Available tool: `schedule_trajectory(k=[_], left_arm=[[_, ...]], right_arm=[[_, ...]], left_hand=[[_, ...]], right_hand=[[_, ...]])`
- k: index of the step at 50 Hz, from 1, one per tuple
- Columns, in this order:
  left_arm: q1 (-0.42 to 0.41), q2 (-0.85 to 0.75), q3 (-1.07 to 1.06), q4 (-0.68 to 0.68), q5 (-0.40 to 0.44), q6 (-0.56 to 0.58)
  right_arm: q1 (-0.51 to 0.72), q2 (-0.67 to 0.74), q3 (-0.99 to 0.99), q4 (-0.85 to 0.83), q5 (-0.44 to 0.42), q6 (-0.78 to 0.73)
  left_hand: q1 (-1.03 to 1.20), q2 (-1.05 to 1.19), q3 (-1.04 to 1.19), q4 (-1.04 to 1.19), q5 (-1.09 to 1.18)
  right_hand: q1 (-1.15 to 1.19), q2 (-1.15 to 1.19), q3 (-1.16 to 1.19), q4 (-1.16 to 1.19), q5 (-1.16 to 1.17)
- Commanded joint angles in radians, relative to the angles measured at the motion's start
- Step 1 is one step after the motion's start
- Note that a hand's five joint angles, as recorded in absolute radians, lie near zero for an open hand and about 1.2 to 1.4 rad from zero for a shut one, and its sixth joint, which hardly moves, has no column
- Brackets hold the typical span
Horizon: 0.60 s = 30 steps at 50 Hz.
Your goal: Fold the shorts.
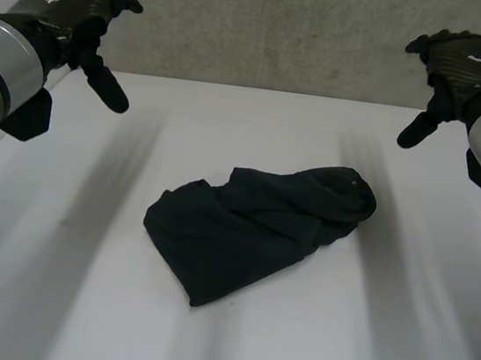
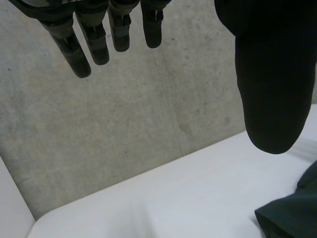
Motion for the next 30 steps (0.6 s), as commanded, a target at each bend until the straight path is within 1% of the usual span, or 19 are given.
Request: schedule_trajectory(k=[1, 5, 7, 12, 13, 14, 17, 20, 21, 24, 25, 28, 29, 30], left_arm=[[-0.030, -0.048, -0.037, 0.009, 0.001, 0.006], [-0.079, -0.134, -0.045, 0.025, -0.005, 0.008], [-0.097, -0.172, -0.046, 0.027, -0.008, 0.008], [-0.179, -0.299, -0.045, 0.027, -0.016, 0.008], [-0.209, -0.339, -0.043, 0.032, -0.017, 0.008], [-0.223, -0.358, -0.042, 0.032, -0.017, 0.008], [-0.249, -0.431, -0.031, 0.041, -0.022, 0.008], [-0.249, -0.479, -0.023, 0.058, -0.048, 0.008], [-0.251, -0.503, -0.017, 0.073, -0.077, 0.008], [-0.254, -0.533, -0.002, 0.091, -0.124, 0.012], [-0.254, -0.548, 0.006, 0.098, -0.153, 0.022], [-0.258, -0.562, 0.016, 0.102, -0.187, 0.045], [-0.261, -0.551, 0.020, 0.105, -0.204, 0.061], [-0.265, -0.550, 0.020, 0.107, -0.212, 0.071]], right_arm=[[-0.002, 0.066, 0.027, 0.036, -0.136, -0.224], [0.000, 0.124, 0.030, 0.048, -0.168, -0.347], [0.000, 0.156, 0.030, 0.044, -0.181, -0.373], [0.004, 0.279, -0.014, 0.025, -0.208, -0.384], [0.003, 0.329, -0.036, 0.007, -0.225, -0.386], [0.003, 0.353, -0.043, -0.004, -0.233, -0.387], [0.003, 0.428, -0.066, -0.035, -0.244, -0.398], [0.001, 0.480, -0.089, -0.059, -0.244, -0.398], [0.001, 0.511, -0.109, -0.081, -0.238, -0.395], [0.001, 0.541, -0.122, -0.107, -0.233, -0.395], [0.001, 0.551, -0.123, -0.117, -0.232, -0.394], [0.001, 0.554, -0.122, -0.122, -0.227, -0.394], [0.000, 0.548, -0.122, -0.121, -0.225, -0.390], [-0.002, 0.540, -0.120, -0.119, -0.225, -0.384]], left_hand=[[-0.001, -0.001, -0.021, -0.011, -0.028], [0.022, 0.022, 0.002, 0.013, -0.004], [0.034, 0.034, 0.014, 0.024, 0.007], [0.031, 0.031, 0.011, 0.022, 0.004], [0.031, 0.031, 0.011, 0.022, 0.004], [0.031, 0.031, 0.011, 0.022, 0.004], [0.040, 0.040, 0.020, 0.030, 0.013], [0.098, 0.098, 0.078, 0.089, 0.072], [0.183, 0.183, 0.163, 0.173, 0.156], [0.383, 0.383, 0.363, 0.373, 0.356], [0.543, 0.543, 0.523, 0.534, 0.517], [0.937, 0.937, 0.917, 0.927, 0.910], [1.136, 1.136, 1.116, 1.126, 1.109], [1.201, 1.201, 1.181, 1.192, 1.175]], right_hand=[[0.014, -0.021, -0.001, -0.060, -0.052], [0.014, -0.021, -0.001, -0.060, -0.052], [0.014, -0.021, -0.001, -0.060, -0.052], [0.014, -0.021, -0.001, -0.060, -0.052], [0.014, -0.021, -0.001, -0.060, -0.052], [0.014, -0.021, -0.001, -0.060, -0.052], [0.014, -0.021, -0.001, -0.060, -0.052], [0.159, 0.124, 0.144, 0.085, 0.093], [0.302, 0.267, 0.287, 0.228, 0.236], [0.596, 0.561, 0.581, 0.522, 0.530], [0.838, 0.803, 0.823, 0.764, 0.772], [1.234, 1.199, 1.220, 1.161, 1.168], [1.236, 1.201, 1.221, 1.162, 1.170], [1.236, 1.201, 1.221, 1.162, 1.170]])
